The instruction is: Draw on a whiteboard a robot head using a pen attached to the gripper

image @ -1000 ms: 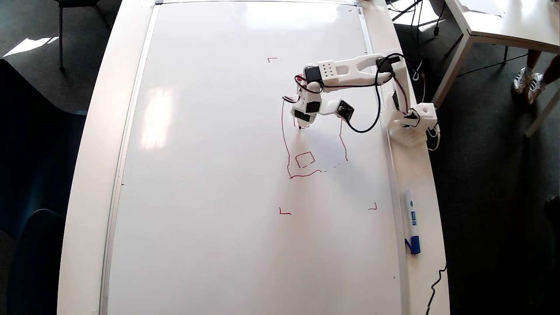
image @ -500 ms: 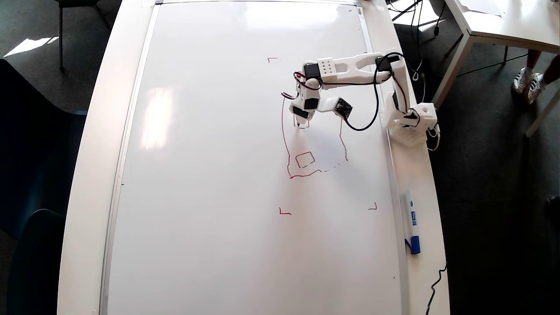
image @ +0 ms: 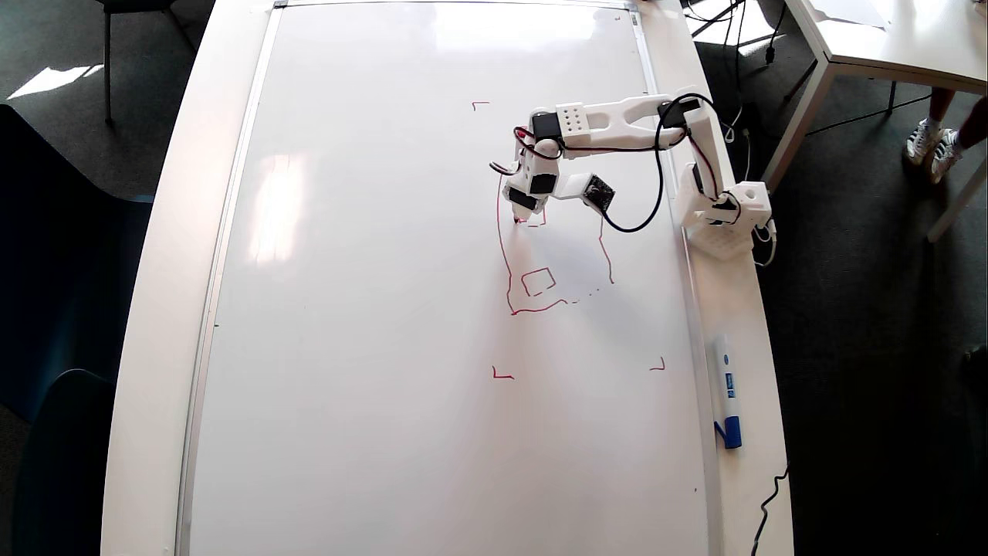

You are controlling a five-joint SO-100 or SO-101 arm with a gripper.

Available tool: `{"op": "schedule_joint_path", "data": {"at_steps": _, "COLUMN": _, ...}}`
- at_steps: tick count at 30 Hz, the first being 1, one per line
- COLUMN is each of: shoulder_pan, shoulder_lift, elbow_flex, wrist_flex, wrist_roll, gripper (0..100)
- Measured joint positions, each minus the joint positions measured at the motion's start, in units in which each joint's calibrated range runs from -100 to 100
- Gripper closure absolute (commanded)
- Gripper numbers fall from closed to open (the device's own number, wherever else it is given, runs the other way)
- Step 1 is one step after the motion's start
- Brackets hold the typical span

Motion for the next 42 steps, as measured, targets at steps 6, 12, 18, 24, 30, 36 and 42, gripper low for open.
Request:
{"op": "schedule_joint_path", "data": {"at_steps": 6, "shoulder_pan": -0.08, "shoulder_lift": 0.0, "elbow_flex": -5.03, "wrist_flex": 4.56, "wrist_roll": 0.0, "gripper": 99}}
{"op": "schedule_joint_path", "data": {"at_steps": 12, "shoulder_pan": -0.9, "shoulder_lift": -3.39, "elbow_flex": -1.74, "wrist_flex": 6.84, "wrist_roll": 0.0, "gripper": 99}}
{"op": "schedule_joint_path", "data": {"at_steps": 18, "shoulder_pan": -4.45, "shoulder_lift": -9.57, "elbow_flex": 7.49, "wrist_flex": 6.67, "wrist_roll": -0.05, "gripper": 99}}
{"op": "schedule_joint_path", "data": {"at_steps": 24, "shoulder_pan": -7.54, "shoulder_lift": -12.88, "elbow_flex": 13.52, "wrist_flex": 6.67, "wrist_roll": -1.43, "gripper": 99}}
{"op": "schedule_joint_path", "data": {"at_steps": 30, "shoulder_pan": -10.03, "shoulder_lift": -13.3, "elbow_flex": 16.72, "wrist_flex": 5.91, "wrist_roll": -2.38, "gripper": 99}}
{"op": "schedule_joint_path", "data": {"at_steps": 36, "shoulder_pan": -11.16, "shoulder_lift": -13.38, "elbow_flex": 19.92, "wrist_flex": 2.79, "wrist_roll": -2.75, "gripper": 99}}
{"op": "schedule_joint_path", "data": {"at_steps": 42, "shoulder_pan": -10.78, "shoulder_lift": -13.38, "elbow_flex": 20.1, "wrist_flex": 2.79, "wrist_roll": -2.75, "gripper": 99}}
